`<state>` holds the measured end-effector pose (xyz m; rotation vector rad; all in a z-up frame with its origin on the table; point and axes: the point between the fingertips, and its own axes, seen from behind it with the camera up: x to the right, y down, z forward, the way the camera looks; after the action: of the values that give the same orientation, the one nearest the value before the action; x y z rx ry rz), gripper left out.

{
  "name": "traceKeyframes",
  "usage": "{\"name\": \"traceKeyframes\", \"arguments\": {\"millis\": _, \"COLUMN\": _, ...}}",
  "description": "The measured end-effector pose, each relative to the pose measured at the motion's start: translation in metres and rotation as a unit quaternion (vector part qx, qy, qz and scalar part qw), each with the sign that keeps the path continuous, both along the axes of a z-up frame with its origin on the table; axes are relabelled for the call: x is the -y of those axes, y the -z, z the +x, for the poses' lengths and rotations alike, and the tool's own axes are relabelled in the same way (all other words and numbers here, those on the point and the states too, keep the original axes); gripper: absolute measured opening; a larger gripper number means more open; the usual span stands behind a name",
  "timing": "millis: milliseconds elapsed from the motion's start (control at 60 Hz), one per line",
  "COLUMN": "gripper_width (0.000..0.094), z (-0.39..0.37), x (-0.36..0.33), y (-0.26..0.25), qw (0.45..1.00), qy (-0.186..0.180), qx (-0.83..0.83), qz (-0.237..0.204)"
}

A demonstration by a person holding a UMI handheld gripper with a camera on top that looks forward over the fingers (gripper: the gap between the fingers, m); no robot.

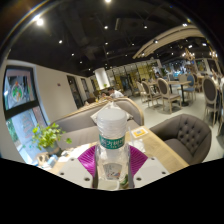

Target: Pour water

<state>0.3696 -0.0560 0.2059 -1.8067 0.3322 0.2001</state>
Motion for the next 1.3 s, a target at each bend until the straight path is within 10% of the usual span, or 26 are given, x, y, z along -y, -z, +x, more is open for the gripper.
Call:
{"name": "traceKeyframes", "arguments": {"millis": 483, "gripper_width": 0.0432, "z": 0.071, "x": 0.011, "y": 0.168, "qw": 0.983, "qy": -0.01, "qx": 0.138, "qz": -0.12}}
{"name": "traceKeyframes", "arguments": {"millis": 733, "gripper_width": 0.0523, "z": 0.072, "x": 0.013, "y": 0.167, "qw": 0.985, "qy": -0.01, "qx": 0.129, "qz": -0.112}}
{"name": "traceKeyframes", "arguments": {"millis": 850, "gripper_width": 0.0855, "z": 0.069, "x": 0.033, "y": 0.174, "qw": 0.982, "qy": -0.006, "qx": 0.099, "qz": -0.159}}
{"name": "traceKeyframes", "arguments": {"millis": 1300, "gripper_width": 0.085, "z": 0.04, "x": 0.194, "y": 0.085, "qw": 0.964, "qy": 0.0, "qx": 0.121, "qz": -0.235}}
